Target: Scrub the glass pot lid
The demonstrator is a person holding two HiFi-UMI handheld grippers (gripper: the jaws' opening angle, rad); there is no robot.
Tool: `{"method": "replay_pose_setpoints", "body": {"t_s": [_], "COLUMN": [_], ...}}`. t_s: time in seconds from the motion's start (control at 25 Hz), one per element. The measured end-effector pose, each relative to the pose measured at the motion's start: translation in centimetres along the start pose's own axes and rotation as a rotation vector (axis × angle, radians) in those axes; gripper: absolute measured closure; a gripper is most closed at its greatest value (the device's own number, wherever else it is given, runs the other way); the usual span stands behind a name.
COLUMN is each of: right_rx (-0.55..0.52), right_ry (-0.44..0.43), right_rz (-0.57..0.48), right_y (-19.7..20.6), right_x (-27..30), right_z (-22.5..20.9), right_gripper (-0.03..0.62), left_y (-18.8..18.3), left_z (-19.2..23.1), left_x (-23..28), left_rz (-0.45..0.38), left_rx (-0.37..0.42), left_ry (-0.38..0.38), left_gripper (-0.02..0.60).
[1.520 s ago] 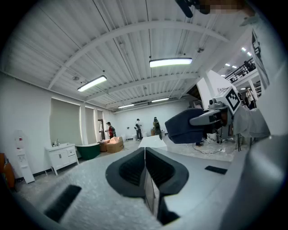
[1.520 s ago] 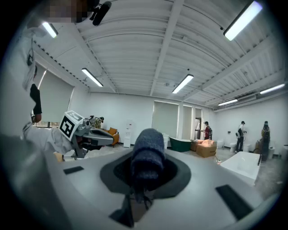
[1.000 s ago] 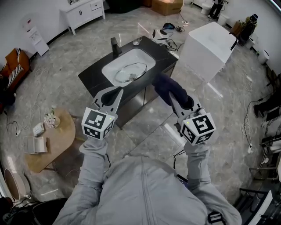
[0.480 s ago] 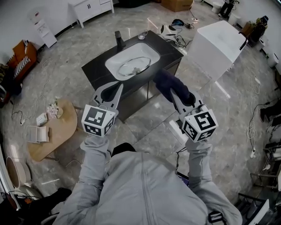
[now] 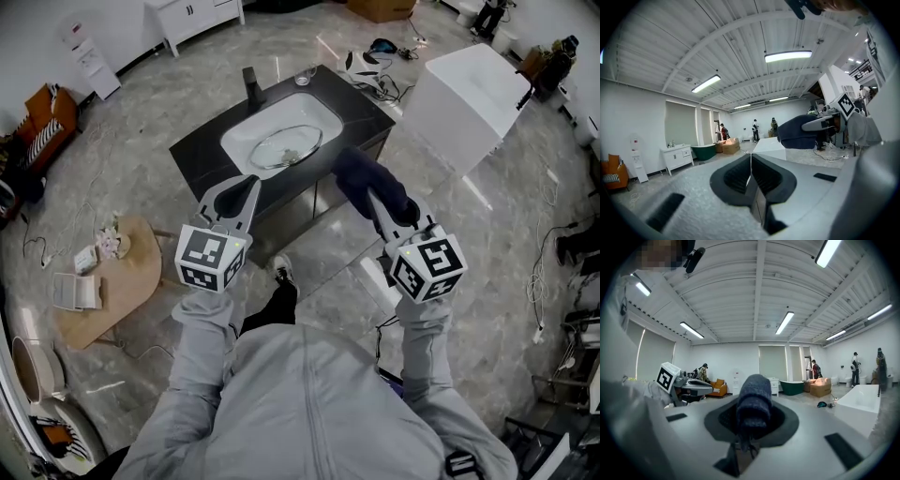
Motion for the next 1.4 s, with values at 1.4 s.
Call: {"method": "replay_pose_setpoints", "body": {"t_s": [1.4], "right_rx": [-0.008], "right_ry": [0.016], "right_rz": [0.266], "right_y": [3.9], "right_x": [33.3], "right_z": [-13.4], "right_gripper": [0.516], "left_y": [7.7], "left_z": [24.1], "left_x": [23.1], "left_rz": [0.028], "left_rx": [-0.161], "left_ry": [-0.05], "left_gripper": [0.552]}}
Point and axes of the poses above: the fingertips, and each gripper's own axes: x forward along the fingers, z to its left, y out of its underside, the point moved 2 cm from there along -x, backward along the fingers, and after that the axes turned 1 degree about -y, right-handed, at the moved point
